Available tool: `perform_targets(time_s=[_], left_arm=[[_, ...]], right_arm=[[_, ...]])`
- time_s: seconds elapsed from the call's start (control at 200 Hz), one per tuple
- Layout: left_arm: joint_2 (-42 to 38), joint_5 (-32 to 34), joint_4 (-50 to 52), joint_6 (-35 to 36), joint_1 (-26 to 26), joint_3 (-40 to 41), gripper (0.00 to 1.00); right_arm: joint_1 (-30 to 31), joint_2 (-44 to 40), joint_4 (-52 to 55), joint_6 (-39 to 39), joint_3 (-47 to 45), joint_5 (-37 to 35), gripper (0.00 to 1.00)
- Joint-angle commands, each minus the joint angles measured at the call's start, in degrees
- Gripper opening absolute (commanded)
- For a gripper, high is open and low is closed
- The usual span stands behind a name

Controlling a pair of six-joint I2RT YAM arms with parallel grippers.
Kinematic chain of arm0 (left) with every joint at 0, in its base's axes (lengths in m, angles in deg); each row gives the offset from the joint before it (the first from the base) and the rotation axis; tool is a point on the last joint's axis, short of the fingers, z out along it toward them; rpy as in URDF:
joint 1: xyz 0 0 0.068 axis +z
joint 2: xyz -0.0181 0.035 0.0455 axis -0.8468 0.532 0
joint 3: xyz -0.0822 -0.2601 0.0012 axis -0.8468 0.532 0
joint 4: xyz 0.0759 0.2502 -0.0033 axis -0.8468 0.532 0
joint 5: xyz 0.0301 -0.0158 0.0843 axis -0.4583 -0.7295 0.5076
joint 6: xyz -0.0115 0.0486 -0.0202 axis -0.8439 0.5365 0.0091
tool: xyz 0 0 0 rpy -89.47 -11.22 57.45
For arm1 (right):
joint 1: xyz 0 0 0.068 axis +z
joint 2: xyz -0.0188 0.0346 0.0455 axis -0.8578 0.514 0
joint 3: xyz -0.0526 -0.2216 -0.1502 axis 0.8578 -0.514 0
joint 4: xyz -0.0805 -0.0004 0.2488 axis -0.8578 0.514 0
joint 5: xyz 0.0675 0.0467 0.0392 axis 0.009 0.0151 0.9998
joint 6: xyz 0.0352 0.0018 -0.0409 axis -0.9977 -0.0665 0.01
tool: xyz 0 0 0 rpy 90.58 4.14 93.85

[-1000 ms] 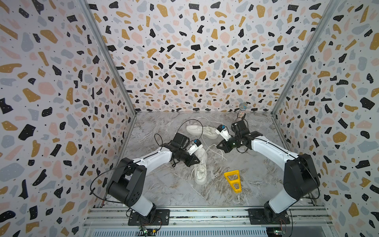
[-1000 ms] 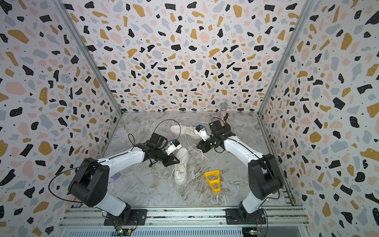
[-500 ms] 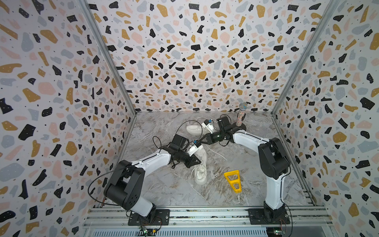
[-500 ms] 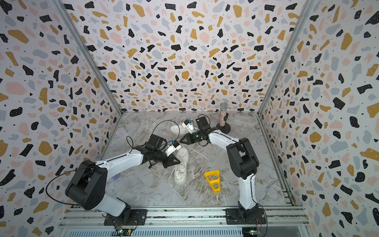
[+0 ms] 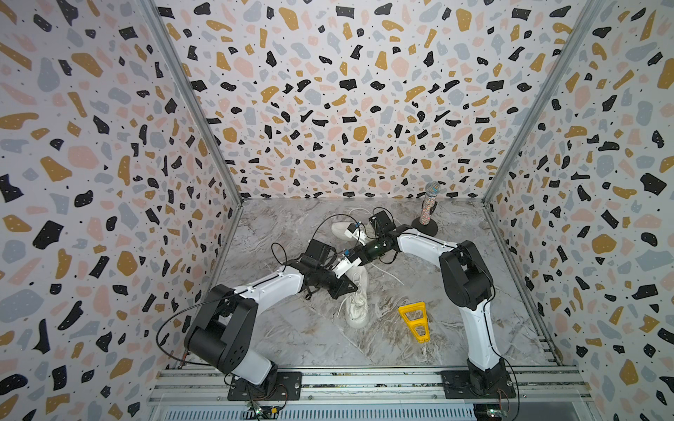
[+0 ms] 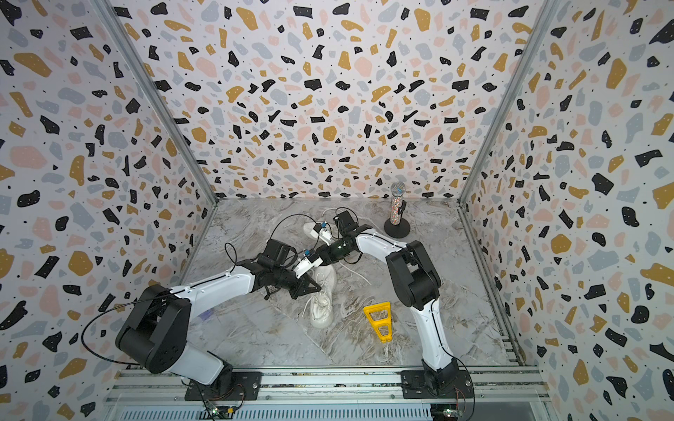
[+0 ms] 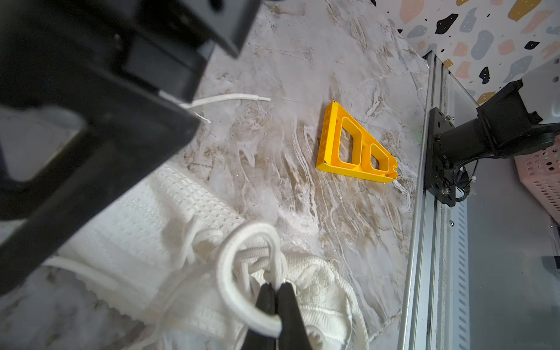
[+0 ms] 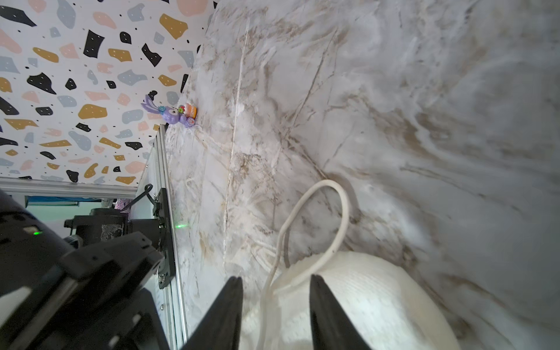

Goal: Tie the shoes
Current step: Wrap the shoelace around the shoelace.

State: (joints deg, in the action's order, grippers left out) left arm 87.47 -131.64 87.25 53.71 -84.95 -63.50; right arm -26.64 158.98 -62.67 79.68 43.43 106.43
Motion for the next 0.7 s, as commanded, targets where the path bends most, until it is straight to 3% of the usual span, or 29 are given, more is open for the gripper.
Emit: perform_targets(time_s=[0.0,0.12,0.27,0.446,0.696], left_arm=[[-1.8,-1.4,-1.4,0.8,0.0,0.4,0.0],[-1.4,-1.7,-1.3,0.7,0.0,0.3,0.0],[-1.8,-1.6,-1.4,0.8,0.0,0.1,0.0],[-1.9,-1.2,-1.4,0.8,0.0,0.1,0.0],[-1.3,-1.1,-1.3,0.6,0.0,-0.1,0.0]], right_arm=[[-2.7,-6.7,4.5,4.2,-1.1,0.3,0.46],[-6.3,-11.3,3.4,6.1,-6.6,2.7,0.5],[-8.0,-19.3,-6.9,5.7,-20.1,8.4,0.52],[-7.3,-23.1,-30.0,-10.2,-32.9,10.1,0.58],[-2.2,-19.9,-43.4,-20.9,-36.2,9.9,0.62]])
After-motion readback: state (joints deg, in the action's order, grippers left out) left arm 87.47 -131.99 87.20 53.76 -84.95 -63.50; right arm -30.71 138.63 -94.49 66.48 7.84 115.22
